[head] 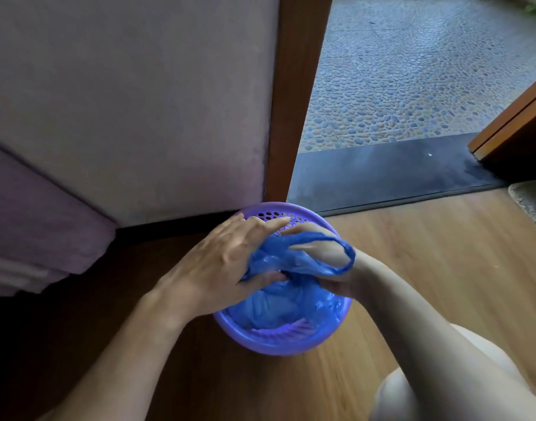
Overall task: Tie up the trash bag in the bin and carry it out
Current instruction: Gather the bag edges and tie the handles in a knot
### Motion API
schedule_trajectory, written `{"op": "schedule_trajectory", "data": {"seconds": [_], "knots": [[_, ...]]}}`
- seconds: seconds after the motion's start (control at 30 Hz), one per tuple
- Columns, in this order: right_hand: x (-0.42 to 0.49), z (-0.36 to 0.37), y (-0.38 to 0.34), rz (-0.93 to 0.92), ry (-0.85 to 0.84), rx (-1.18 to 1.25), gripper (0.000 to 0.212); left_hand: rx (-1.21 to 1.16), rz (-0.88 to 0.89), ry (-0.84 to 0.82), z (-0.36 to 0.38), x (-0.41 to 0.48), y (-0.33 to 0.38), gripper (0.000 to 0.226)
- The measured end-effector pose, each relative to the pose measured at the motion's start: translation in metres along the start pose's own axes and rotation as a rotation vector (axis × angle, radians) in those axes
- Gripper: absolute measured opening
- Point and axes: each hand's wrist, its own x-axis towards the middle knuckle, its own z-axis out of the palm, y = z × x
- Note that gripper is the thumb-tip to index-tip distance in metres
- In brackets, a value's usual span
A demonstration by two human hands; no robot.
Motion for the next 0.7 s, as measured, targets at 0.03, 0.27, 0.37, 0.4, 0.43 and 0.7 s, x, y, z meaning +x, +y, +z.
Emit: {"op": "schedule_trajectory", "data": {"seconds": [0.03, 0.27, 0.37, 0.4, 0.43, 0.7], "knots": [[0.004, 0.006, 0.002, 0.026, 0.014, 0.008, 0.028, 0.051, 0.019, -0.024, 0.002, 0.001, -0.001, 0.069], [-0.002, -0.025, -0.001, 0.038, 0.195, -0.051, 0.029, 0.107, -0.122, 0.029, 0.013, 0.007, 0.002, 0.049], [-0.02, -0.041, -0.024, -0.211, 0.462, -0.218, 0.033, 0.146, -0.168, 0.021, 0.018, 0.008, 0.002, 0.033], [-0.027, -0.034, -0.031, -0.29, 0.408, -0.289, 0.038, 0.13, -0.179, 0.028, 0.02, 0.009, 0.002, 0.032], [-0.033, -0.022, -0.037, -0.322, 0.334, -0.465, 0.045, 0.095, -0.192, 0.028, 0.022, 0.01, 0.003, 0.031], [-0.016, 0.014, -0.02, -0.173, 0.157, -0.868, 0.027, -0.161, -0.297, 0.004, 0.029, 0.01, 0.004, 0.021]]}}
